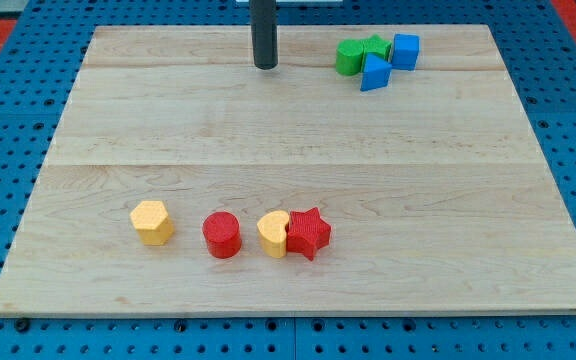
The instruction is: Push the red circle diagonally left above the yellow hexagon
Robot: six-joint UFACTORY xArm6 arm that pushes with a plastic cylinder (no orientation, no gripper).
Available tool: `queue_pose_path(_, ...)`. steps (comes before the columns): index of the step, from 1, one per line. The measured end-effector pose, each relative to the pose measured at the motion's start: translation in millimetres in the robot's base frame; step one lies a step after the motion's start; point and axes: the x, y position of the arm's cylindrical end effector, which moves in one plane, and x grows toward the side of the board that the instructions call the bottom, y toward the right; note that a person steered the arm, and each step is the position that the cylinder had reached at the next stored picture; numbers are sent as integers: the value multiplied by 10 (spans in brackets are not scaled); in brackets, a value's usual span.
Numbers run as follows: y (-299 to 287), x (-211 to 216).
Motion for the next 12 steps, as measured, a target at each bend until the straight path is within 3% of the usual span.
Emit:
queue_pose_path(2, -815, 835)
queue_pose_path(4, -1000, 836)
queue_pose_path(7, -1579, 1492)
queue_pose_path(10, -1437, 2323)
queue_pose_path(12, -1082, 2465)
